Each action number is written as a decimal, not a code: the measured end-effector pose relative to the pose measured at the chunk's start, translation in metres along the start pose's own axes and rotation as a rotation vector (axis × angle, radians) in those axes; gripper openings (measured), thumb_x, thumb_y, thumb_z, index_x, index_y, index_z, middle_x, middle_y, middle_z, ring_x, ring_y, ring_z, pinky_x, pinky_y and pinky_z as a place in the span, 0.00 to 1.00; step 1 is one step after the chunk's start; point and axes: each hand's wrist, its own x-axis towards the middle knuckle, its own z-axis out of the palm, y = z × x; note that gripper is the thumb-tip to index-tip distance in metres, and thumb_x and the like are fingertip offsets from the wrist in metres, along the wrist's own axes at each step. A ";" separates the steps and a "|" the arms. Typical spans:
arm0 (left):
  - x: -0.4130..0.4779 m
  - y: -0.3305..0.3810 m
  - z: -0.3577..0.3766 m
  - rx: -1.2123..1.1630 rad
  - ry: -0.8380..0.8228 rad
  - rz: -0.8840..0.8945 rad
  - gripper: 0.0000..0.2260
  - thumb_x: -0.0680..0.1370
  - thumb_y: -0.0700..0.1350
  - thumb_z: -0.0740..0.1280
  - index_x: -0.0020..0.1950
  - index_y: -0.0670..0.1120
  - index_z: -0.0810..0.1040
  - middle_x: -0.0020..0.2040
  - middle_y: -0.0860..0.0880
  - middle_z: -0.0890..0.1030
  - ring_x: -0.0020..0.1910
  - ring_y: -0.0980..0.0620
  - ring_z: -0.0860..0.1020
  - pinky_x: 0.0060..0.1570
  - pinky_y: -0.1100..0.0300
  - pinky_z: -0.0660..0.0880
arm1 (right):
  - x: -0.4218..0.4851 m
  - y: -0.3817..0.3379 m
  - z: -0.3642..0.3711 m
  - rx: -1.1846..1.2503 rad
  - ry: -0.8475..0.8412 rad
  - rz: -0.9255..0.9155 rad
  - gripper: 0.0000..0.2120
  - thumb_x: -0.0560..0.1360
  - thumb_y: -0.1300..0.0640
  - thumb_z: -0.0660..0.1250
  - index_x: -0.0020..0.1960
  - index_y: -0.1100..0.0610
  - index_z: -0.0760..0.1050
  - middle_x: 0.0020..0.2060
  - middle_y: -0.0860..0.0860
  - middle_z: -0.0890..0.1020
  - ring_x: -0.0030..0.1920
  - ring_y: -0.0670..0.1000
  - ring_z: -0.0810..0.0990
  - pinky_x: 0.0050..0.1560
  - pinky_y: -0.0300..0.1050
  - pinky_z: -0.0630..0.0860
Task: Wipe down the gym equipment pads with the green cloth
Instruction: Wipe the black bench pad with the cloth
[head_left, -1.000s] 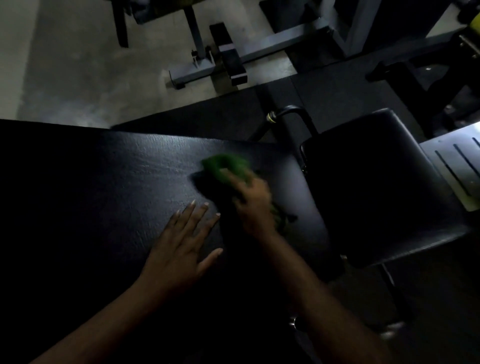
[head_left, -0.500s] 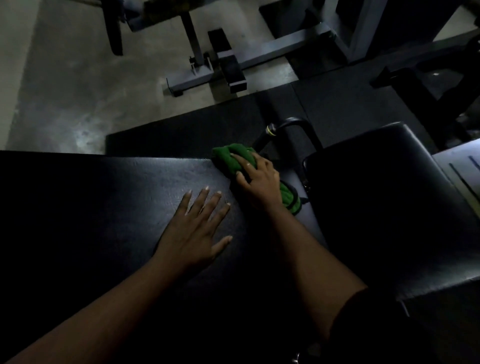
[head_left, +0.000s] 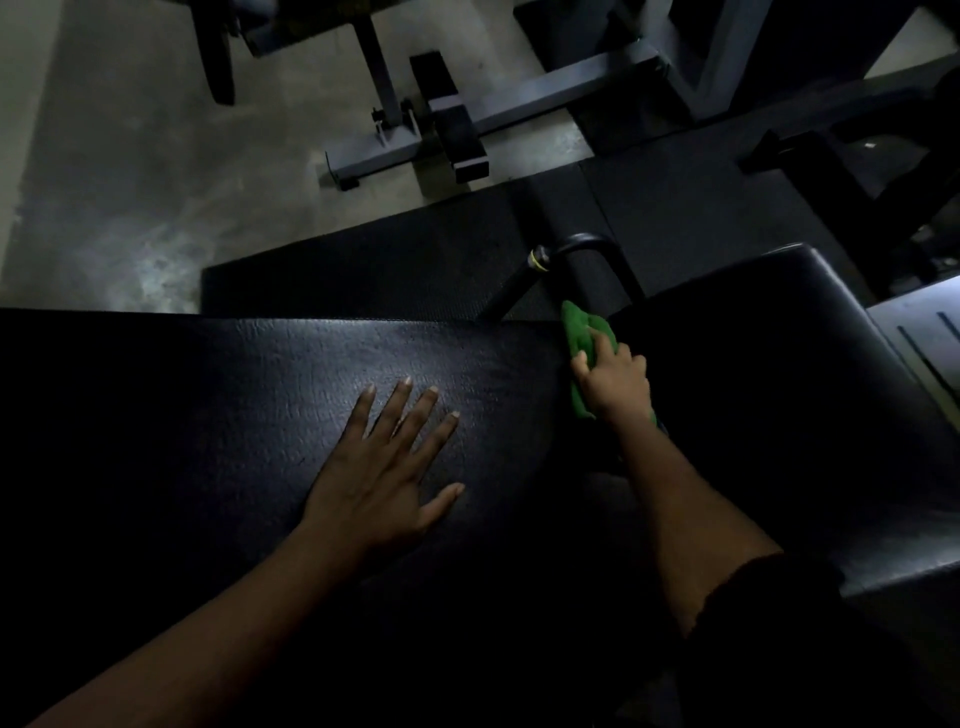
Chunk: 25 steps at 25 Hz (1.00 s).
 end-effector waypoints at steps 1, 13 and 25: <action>0.000 0.000 0.000 -0.003 0.000 -0.001 0.30 0.74 0.64 0.50 0.69 0.48 0.69 0.70 0.42 0.70 0.71 0.40 0.65 0.65 0.41 0.57 | -0.010 0.012 0.000 -0.020 0.002 -0.026 0.23 0.77 0.46 0.55 0.71 0.49 0.60 0.63 0.62 0.70 0.61 0.64 0.67 0.60 0.56 0.68; -0.002 0.002 -0.005 -0.030 -0.039 0.011 0.37 0.71 0.67 0.36 0.75 0.51 0.51 0.78 0.46 0.52 0.77 0.45 0.46 0.74 0.44 0.40 | -0.120 0.090 0.005 -0.111 0.007 0.011 0.22 0.77 0.49 0.58 0.70 0.51 0.63 0.60 0.64 0.73 0.56 0.65 0.71 0.58 0.54 0.69; -0.068 0.044 -0.019 -0.104 -0.066 0.124 0.39 0.68 0.67 0.33 0.75 0.52 0.54 0.77 0.48 0.55 0.77 0.46 0.49 0.74 0.46 0.43 | -0.227 0.118 0.013 0.088 0.108 0.315 0.21 0.76 0.50 0.60 0.68 0.48 0.67 0.62 0.63 0.70 0.60 0.65 0.69 0.61 0.52 0.66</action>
